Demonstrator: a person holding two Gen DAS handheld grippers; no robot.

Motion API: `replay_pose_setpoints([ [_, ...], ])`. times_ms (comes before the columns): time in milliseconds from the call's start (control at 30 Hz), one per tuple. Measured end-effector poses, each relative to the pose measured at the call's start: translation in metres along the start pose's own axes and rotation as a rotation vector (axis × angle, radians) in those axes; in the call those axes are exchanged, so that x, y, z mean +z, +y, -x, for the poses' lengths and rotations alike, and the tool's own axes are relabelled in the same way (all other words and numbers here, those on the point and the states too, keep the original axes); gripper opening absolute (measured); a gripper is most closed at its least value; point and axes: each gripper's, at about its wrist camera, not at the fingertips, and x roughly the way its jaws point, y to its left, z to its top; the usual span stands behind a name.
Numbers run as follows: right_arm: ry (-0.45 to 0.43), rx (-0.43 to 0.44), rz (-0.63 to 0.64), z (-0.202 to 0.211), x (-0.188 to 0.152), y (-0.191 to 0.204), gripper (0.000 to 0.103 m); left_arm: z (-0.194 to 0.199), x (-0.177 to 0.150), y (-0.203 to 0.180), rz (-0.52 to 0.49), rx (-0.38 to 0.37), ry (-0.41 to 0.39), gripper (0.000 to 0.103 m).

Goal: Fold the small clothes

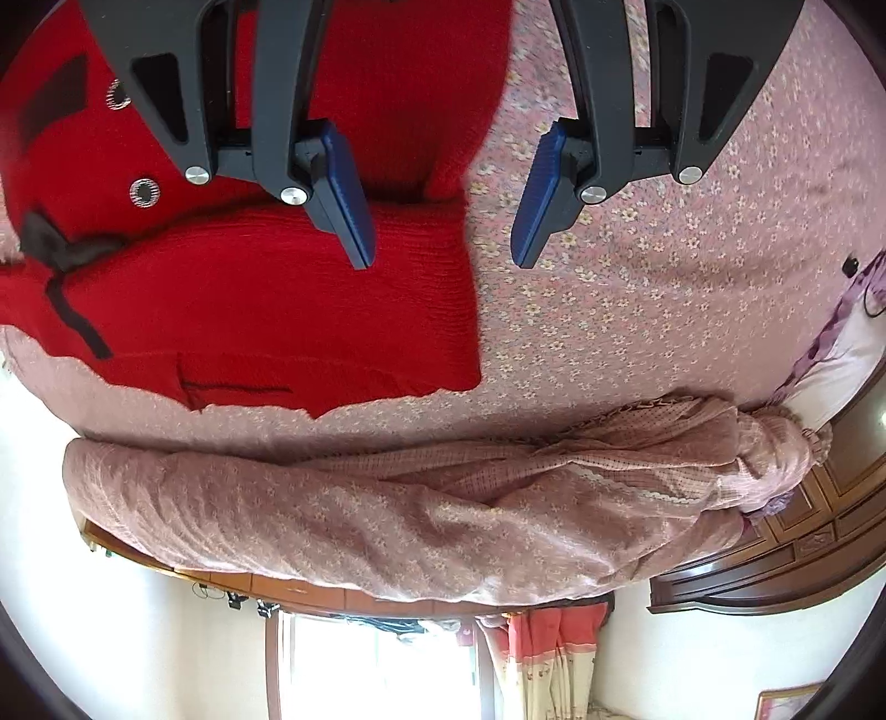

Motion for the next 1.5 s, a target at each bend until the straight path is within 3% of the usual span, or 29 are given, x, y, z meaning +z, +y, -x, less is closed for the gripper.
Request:
replay_pose_setpoints([
  [167,0.025,0.053,-0.088,-0.027,0.030,-0.007,0.091,0.004,0.002,-0.013,-0.005,-0.025,-0.012,0.045],
  [367,-0.018,0.054,-0.116,-0.054,0.049,-0.001,0.088,-0.005,-0.002,-0.014,-0.029,-0.018,0.001,0.045],
  [433,-0.007,0.042,-0.110,-0.058,0.049,-0.002,0.076,-0.008,-0.004,-0.008,-0.020,-0.017,0.007,0.045],
  [500,0.012,0.040,-0.115,-0.057,0.041,-0.004,0.043,-0.010,-0.005,-0.001,0.002,-0.014,0.006,0.045],
  [533,0.041,0.033,-0.123,-0.062,0.039,-0.007,0.034,-0.012,-0.005,0.002,0.013,-0.014,0.011,0.045],
  [567,0.054,0.019,-0.125,-0.059,0.039,-0.011,0.015,-0.015,-0.005,0.006,0.029,-0.016,0.022,0.045],
  [633,0.054,-0.012,-0.136,-0.060,0.038,-0.017,0.011,-0.016,-0.005,0.011,0.050,-0.019,0.028,0.045],
  [733,0.045,0.014,-0.116,-0.059,0.038,-0.009,0.010,-0.016,-0.005,0.016,0.063,-0.015,0.023,0.045],
  [933,0.013,-0.069,0.103,-0.055,0.039,0.056,0.010,-0.009,-0.008,0.017,0.033,0.000,0.004,0.045],
  [1100,0.011,-0.056,0.316,-0.038,0.013,0.149,0.010,-0.006,-0.002,0.031,0.041,0.047,-0.039,0.045],
  [1233,-0.019,0.024,0.496,-0.016,-0.028,0.238,0.010,-0.003,0.008,0.057,0.077,0.043,-0.023,0.045],
  [1367,-0.026,0.140,0.639,-0.001,-0.091,0.329,0.010,0.002,0.022,0.094,0.178,-0.007,0.007,0.045],
  [1500,-0.045,0.213,0.755,0.000,-0.158,0.391,0.010,0.005,0.024,0.125,0.263,-0.040,0.016,0.045],
])
